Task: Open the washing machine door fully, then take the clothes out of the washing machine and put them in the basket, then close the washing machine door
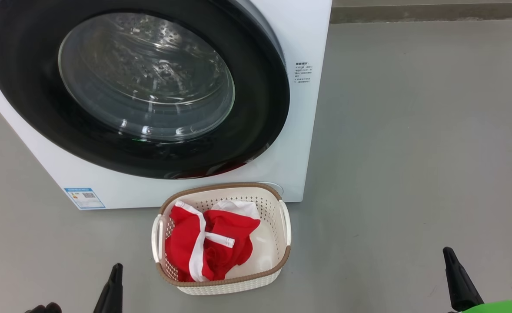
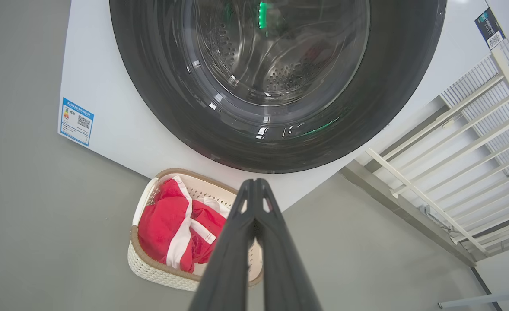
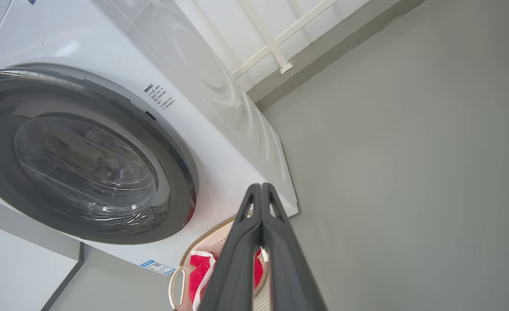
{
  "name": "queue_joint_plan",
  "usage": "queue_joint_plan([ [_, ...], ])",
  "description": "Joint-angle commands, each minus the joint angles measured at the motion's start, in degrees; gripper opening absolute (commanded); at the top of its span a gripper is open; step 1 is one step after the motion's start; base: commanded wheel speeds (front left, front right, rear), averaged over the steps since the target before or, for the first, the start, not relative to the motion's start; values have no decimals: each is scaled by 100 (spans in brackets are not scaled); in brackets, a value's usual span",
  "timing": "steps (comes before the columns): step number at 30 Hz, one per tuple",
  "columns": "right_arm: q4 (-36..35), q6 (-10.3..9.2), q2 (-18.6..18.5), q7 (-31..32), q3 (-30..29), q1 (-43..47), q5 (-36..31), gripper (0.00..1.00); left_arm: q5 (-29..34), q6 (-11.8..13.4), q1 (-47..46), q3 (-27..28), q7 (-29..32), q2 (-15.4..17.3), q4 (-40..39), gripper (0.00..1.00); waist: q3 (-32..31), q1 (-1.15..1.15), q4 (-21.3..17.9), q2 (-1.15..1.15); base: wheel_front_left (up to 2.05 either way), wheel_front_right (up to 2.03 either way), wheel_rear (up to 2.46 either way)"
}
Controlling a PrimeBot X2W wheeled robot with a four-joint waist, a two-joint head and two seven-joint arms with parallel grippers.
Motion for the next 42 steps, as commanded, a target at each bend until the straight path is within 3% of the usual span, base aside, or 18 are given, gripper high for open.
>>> queue_joint_plan([
  [1, -118, -2, -78, 32, 9, -243, 208, 0, -159, -15, -266, 140, 26, 48, -107, 0, -3, 0, -3, 0, 0, 0, 0],
  [42, 33, -4, -27, 719, -43, -833, 2460, 0, -2549, -27, -557, 367, 702, -51, -18, 0, -75, 0, -87, 0, 0, 0, 0],
])
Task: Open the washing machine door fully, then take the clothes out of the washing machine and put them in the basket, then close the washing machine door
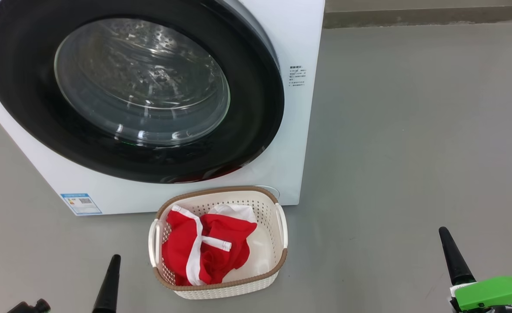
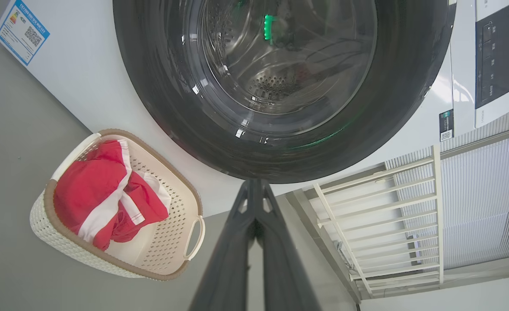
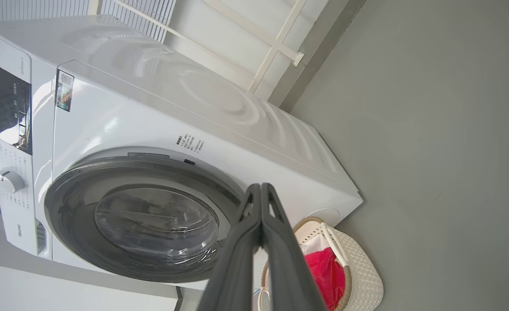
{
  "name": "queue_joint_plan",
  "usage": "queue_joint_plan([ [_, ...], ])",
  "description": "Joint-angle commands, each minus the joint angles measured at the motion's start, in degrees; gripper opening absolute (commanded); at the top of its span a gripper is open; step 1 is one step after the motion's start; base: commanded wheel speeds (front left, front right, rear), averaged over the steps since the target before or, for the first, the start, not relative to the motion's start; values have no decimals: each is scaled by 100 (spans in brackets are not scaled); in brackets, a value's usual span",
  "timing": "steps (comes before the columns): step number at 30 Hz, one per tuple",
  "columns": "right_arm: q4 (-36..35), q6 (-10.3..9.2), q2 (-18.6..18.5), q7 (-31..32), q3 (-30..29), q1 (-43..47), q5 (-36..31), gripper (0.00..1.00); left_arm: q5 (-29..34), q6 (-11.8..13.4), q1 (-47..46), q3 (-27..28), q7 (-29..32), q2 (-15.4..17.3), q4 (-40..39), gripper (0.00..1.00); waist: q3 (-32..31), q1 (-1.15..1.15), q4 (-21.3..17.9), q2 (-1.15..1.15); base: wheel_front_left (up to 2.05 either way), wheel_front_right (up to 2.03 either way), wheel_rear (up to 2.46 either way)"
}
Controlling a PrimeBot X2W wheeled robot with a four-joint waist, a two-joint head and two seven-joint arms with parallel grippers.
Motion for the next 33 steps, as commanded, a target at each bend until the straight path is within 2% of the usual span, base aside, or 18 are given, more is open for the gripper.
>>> queue_joint_plan([
  [1, -119, -3, -59, 53, 17, -279, 177, 0, -187, -27, -295, 192, 59, 29, -97, 0, -4, 0, -4, 0, 0, 0, 0],
  [33, -4, -5, -10, 584, -38, -726, 1866, 0, -1986, -37, -516, 370, 576, -50, -30, 0, -58, 0, -67, 0, 0, 0, 0],
])
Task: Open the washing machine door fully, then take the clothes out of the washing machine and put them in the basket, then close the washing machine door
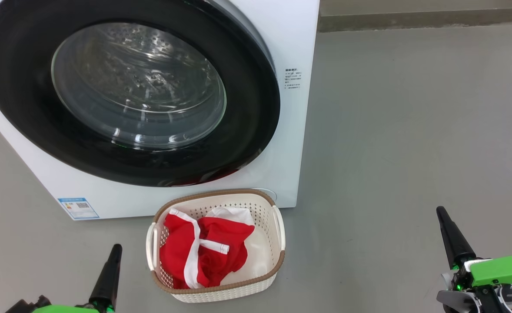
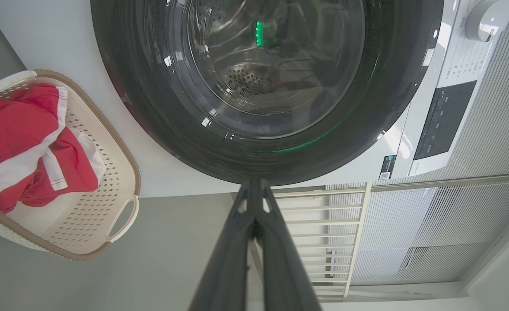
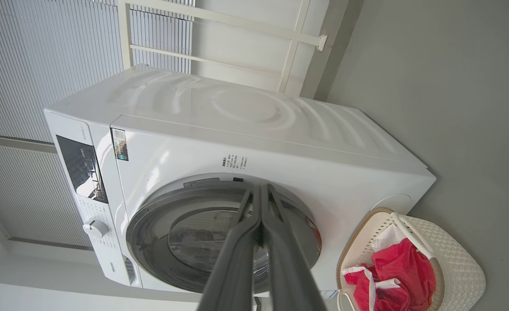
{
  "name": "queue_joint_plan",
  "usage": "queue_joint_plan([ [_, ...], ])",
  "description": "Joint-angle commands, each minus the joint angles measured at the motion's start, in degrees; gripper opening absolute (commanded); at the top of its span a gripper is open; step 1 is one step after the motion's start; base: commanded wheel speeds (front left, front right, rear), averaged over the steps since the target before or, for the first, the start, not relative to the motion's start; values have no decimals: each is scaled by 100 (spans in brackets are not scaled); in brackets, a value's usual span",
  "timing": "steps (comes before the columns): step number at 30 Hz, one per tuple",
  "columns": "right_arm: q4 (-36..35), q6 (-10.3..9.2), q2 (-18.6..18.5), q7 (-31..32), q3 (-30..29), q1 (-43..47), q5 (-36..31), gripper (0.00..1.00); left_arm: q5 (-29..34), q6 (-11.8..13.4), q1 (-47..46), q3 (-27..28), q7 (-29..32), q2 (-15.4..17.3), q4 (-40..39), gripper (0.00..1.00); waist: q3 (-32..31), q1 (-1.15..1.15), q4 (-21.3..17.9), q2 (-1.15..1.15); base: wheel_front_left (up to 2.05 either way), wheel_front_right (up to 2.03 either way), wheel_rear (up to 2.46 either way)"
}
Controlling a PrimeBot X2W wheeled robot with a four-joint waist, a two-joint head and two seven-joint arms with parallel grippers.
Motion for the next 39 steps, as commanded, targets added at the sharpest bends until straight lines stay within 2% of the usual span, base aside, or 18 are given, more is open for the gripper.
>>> queue_joint_plan([
  [1, -135, -3, -38, 47, 87, -295, 149, 0, -155, -37, -301, 217, 60, 46, -115, 0, -2, 0, -3, 0, 0, 0, 0],
  [7, -115, -3, -29, 138, 76, -371, 436, 0, -461, -39, -339, 248, 148, 32, -103, 0, -12, 0, -13, 0, 0, 0, 0],
  [39, -114, -3, -12, 158, 52, -374, 416, 0, -452, -39, -340, 260, 158, 24, -102, 0, -12, 0, -13, 0, 0, 0, 0],
])
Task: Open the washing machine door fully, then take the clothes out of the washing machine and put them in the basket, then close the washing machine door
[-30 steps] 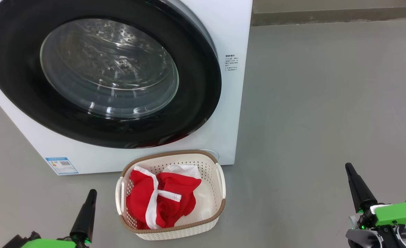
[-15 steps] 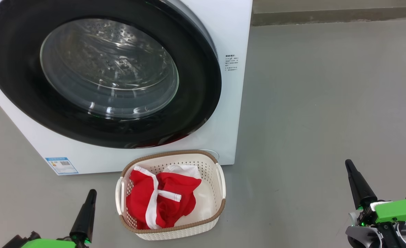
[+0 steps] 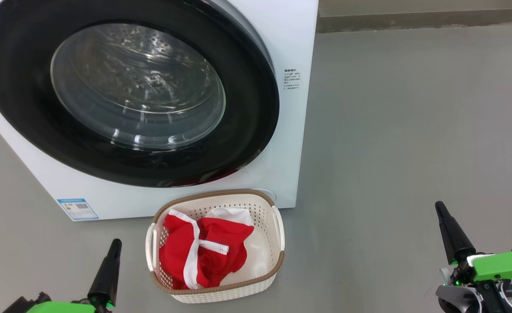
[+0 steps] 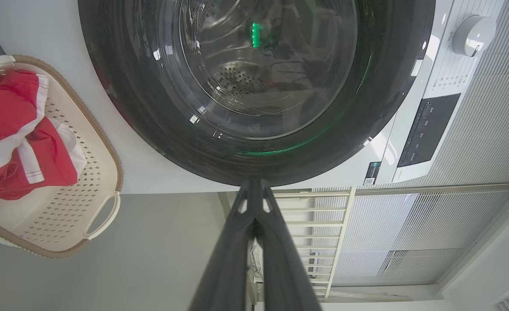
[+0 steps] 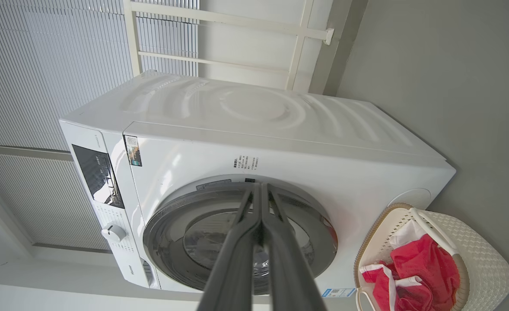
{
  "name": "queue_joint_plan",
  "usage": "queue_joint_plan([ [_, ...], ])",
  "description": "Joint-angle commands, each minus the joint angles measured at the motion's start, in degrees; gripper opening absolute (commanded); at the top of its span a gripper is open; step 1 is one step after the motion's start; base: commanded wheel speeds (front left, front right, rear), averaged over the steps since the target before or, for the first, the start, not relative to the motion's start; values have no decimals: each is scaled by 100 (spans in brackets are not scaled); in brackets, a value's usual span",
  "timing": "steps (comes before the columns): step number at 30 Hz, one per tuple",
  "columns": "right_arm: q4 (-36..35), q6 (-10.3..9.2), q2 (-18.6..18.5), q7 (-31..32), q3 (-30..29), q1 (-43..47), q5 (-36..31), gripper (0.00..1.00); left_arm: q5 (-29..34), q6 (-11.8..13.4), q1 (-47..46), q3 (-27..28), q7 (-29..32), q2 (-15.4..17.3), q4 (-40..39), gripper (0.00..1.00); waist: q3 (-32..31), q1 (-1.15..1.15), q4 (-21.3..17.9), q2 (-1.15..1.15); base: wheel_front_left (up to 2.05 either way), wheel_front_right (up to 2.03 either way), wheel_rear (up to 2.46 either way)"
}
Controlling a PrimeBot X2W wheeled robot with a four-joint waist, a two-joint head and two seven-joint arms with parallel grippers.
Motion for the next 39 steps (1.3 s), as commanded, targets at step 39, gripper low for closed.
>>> queue_joint_plan([
  [39, -139, -3, -11, 44, 56, -240, -1, 0, -32, -39, -232, 224, 40, 39, -117, 0, 0, 0, 0, 0, 0, 0, 0],
])
